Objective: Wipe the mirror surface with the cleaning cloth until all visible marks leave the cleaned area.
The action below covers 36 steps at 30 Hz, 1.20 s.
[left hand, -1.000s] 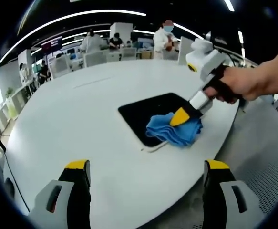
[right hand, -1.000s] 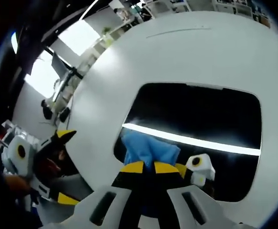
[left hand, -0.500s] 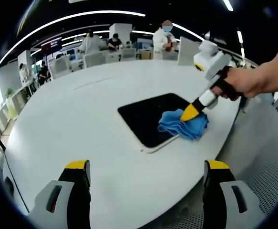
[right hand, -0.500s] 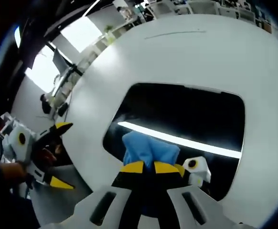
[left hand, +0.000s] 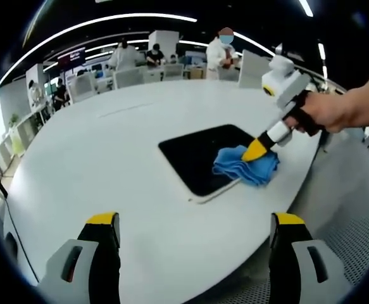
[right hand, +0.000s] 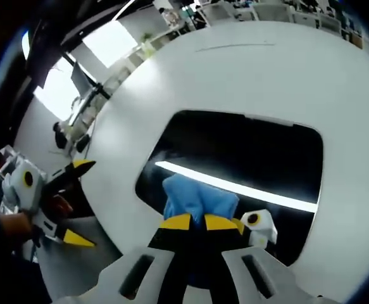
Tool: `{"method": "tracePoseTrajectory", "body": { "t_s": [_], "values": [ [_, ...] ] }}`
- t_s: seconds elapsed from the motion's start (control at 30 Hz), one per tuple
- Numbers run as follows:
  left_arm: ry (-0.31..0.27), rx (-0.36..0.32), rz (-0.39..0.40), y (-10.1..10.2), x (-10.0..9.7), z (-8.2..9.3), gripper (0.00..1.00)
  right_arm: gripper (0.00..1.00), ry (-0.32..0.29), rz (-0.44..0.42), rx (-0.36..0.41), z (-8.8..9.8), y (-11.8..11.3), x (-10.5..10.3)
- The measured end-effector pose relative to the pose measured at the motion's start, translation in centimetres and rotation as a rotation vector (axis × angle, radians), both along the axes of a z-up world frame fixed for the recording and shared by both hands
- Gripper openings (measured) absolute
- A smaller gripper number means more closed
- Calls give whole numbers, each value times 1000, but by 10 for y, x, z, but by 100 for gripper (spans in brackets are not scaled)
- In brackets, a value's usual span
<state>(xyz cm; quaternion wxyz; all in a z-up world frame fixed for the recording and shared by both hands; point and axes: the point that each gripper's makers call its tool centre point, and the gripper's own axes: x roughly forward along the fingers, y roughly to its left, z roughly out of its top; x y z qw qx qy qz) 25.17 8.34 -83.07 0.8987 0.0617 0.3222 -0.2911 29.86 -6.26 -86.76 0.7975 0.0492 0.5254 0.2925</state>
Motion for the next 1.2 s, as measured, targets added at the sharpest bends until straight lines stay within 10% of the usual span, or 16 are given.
{"method": "tracePoseTrajectory", "body": {
  "t_s": [0.63, 0.8, 1.2],
  "values": [
    [4, 90, -4, 4, 0, -1, 99, 1, 8, -2, 3, 1, -4, 0],
    [15, -41, 102, 2, 2, 16, 99, 0, -5, 23, 1, 0, 0, 7],
    [-10, 8, 121, 9, 4, 9, 99, 0, -26, 16, -8, 1, 3, 42]
  ]
}}
